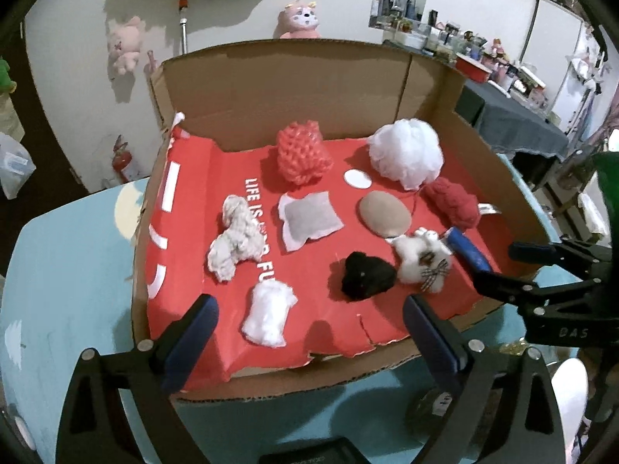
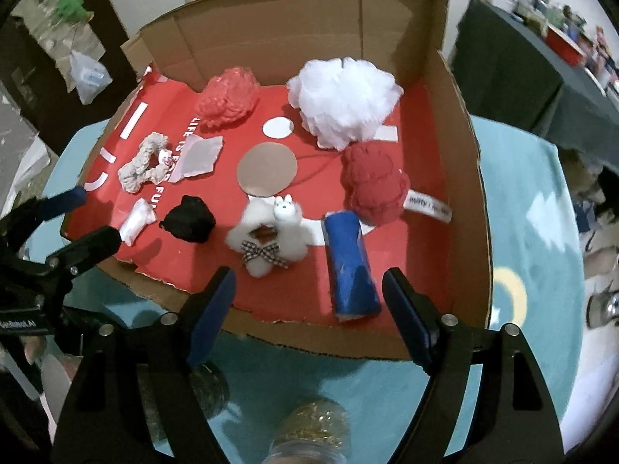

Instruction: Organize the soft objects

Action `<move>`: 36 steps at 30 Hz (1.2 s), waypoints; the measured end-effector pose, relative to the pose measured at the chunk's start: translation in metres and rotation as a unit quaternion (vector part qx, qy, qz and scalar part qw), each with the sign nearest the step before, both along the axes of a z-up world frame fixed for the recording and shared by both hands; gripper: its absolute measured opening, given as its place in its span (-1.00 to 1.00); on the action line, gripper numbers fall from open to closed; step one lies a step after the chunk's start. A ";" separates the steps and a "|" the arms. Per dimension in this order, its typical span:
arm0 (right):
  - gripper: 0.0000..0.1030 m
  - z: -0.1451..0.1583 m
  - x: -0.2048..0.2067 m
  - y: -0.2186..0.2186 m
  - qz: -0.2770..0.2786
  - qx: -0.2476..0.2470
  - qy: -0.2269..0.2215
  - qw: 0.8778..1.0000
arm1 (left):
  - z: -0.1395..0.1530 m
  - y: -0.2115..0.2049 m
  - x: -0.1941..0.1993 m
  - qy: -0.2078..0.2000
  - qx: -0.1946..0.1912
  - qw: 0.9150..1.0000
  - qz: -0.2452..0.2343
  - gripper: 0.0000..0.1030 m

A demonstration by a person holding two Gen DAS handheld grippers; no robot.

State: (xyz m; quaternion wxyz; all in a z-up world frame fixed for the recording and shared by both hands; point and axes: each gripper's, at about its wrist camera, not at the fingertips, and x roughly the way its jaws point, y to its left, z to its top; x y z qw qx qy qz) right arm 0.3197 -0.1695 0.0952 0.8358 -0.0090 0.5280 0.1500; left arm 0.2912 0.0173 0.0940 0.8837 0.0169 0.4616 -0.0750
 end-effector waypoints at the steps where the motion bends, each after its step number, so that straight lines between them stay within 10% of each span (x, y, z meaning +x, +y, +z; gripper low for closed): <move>1: 0.51 -0.001 -0.001 -0.001 -0.003 0.000 0.000 1.000 | -0.002 0.001 0.000 0.002 0.002 1.000 0.005 0.90; 36: 0.51 -0.007 -0.009 -0.003 -0.036 -0.021 -0.032 0.999 | -0.018 0.004 -0.002 0.007 0.014 0.999 0.036 0.90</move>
